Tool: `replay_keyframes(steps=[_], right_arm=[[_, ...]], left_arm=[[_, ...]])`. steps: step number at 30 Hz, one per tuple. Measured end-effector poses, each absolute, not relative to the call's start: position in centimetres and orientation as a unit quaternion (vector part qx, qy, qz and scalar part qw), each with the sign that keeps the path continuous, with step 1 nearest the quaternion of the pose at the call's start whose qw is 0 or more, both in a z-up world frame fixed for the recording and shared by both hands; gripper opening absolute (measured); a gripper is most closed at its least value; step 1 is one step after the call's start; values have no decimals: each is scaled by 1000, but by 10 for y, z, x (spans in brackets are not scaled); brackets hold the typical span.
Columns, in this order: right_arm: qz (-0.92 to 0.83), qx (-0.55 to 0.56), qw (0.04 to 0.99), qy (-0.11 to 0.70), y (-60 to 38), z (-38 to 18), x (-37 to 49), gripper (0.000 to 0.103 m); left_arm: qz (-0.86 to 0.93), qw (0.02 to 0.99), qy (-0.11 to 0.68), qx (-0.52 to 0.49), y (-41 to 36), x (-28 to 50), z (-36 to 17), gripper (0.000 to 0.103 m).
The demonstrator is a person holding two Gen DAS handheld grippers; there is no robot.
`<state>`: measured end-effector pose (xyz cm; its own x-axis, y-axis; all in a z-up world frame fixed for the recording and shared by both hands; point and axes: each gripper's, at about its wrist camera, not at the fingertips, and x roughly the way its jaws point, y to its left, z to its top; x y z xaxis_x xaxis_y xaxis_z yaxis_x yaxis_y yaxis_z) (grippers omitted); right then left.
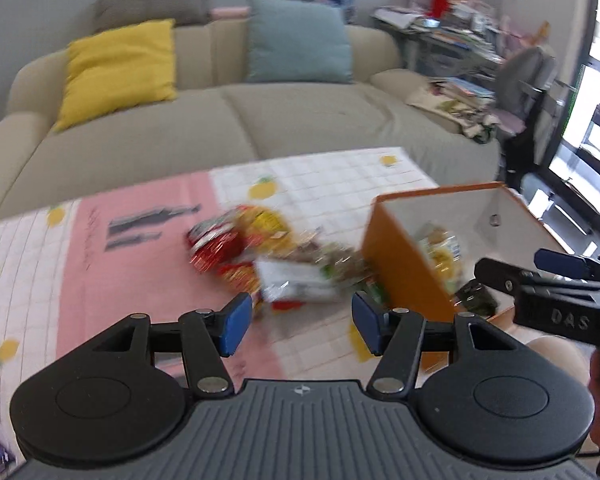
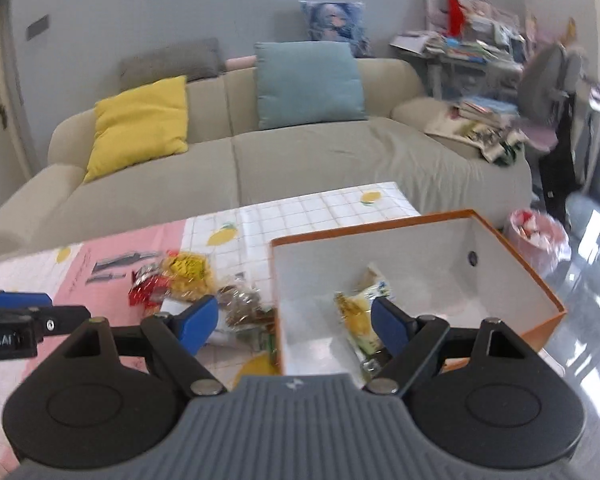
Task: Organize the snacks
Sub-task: 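Withdraw both open tools from the box back over the snack pile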
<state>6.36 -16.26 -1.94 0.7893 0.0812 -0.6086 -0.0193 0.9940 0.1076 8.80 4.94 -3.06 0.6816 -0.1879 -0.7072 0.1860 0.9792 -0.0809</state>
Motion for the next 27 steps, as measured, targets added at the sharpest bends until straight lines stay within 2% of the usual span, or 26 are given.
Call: replay_keyframes(steps=[5,7,21,24,27], right_arm=[[65,50,928,364,-135,-43,71,85],[73,51,924,373,-126,-52,75,82],[94,-30,913,395,-85,-93,115,81],[97,-46,912,397,-80,-100,130,75],[104,-61,910,396,-75,-106,145,74]], left_arm=[[-97,906,412,-29,79,83,-52,69],[-95,901,420,-40,90,82,-60,76],[-79,888,446,-80,115,112,-94,78],[-79,884,454,-82,116,126,-101,78],[-85,879,461,-82,113,141,-107,78]])
